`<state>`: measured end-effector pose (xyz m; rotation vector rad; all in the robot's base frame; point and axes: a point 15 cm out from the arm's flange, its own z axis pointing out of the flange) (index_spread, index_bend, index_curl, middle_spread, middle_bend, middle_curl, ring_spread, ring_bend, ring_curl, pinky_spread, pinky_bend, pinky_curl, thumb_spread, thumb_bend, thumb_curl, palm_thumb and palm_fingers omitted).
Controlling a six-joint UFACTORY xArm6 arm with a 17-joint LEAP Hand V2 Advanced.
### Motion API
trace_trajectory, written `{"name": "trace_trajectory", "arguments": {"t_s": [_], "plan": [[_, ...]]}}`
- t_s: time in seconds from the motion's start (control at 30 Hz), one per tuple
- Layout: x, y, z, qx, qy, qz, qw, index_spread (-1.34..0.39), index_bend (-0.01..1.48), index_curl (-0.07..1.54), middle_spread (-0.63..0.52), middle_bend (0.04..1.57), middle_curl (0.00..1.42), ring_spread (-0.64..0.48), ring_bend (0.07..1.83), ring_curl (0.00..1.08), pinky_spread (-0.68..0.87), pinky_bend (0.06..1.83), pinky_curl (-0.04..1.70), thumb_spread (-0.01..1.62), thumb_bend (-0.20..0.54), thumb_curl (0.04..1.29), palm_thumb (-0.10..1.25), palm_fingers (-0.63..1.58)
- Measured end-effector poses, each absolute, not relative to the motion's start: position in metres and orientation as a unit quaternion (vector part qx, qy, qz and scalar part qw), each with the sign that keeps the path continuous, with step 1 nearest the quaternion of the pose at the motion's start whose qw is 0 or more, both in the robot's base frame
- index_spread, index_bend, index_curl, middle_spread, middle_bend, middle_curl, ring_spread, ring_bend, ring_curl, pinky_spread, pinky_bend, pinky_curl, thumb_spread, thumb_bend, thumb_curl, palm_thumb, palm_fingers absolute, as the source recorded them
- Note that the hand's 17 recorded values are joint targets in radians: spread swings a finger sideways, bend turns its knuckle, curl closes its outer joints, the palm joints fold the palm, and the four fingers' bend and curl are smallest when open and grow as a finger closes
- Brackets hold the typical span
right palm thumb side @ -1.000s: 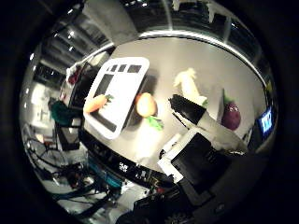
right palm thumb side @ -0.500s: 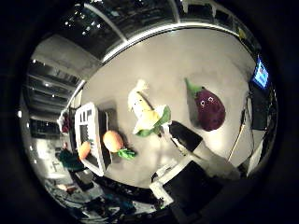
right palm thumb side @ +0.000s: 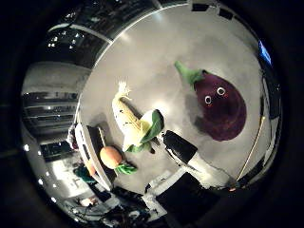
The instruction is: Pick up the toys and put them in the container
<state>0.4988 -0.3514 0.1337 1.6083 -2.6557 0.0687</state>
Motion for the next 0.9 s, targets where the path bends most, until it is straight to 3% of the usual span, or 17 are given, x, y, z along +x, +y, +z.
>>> {"name": "trace_trajectory", "arguments": {"t_s": [0.17,0.3,0.4,0.43,0.47,0.53,0.57,0.73,0.9], "plan": [[0.492,-0.349,0.103,0.521,-0.853,-0.001,0.036,-0.08,0.15,0.28,0.22,0.24,0.32,0.24,0.41,0.21,0.47,0.52,0.29,1.01,-0.025,0.35,0.65,0.16],[0.487,-0.35,0.089,0.52,-0.853,-0.011,0.052,-0.1,0.13,0.25,0.16,0.29,0.33,0.2,0.52,0.23,0.46,0.58,0.3,1.0,-0.018,0.35,0.67,0.32],[0.485,-0.359,0.088,0.524,-0.848,-0.01,0.08,-0.15,0.13,0.23,0.02,0.43,0.38,0.01,0.74,0.28,0.29,0.6,0.29,0.98,-0.019,0.36,0.71,0.54],[0.482,-0.36,0.086,0.523,-0.847,-0.015,0.09,-0.19,0.14,0.23,-0.03,0.49,0.41,-0.06,0.83,0.32,0.17,0.66,0.3,0.97,-0.019,0.36,0.73,0.72],[0.478,-0.362,0.085,0.523,-0.846,-0.019,0.101,-0.2,0.14,0.22,-0.04,0.5,0.4,-0.08,0.84,0.31,0.15,0.66,0.29,0.97,-0.02,0.36,0.73,0.72],[0.474,-0.367,0.085,0.519,-0.847,-0.026,0.112,-0.34,0.28,0.29,-0.16,0.68,0.48,-0.2,0.95,0.37,-0.19,0.82,0.34,0.96,-0.016,0.37,0.77,1.21],[0.472,-0.37,0.084,0.518,-0.848,-0.026,0.112,-0.35,0.35,0.32,-0.17,0.74,0.51,-0.22,0.97,0.39,-0.24,0.85,0.36,0.96,-0.015,0.37,0.78,1.32],[0.473,-0.381,0.106,0.516,-0.85,-0.009,0.104,-0.37,0.74,0.51,-0.17,1.01,0.62,-0.23,1.11,0.47,-0.31,1.04,0.47,0.94,-0.008,0.39,0.85,1.42],[0.475,-0.394,0.163,0.513,-0.854,0.029,0.083,-0.3,1.03,0.66,-0.15,1.2,0.68,-0.22,1.29,0.56,-0.26,1.24,0.6,0.92,-0.007,0.46,0.99,1.25]]}}
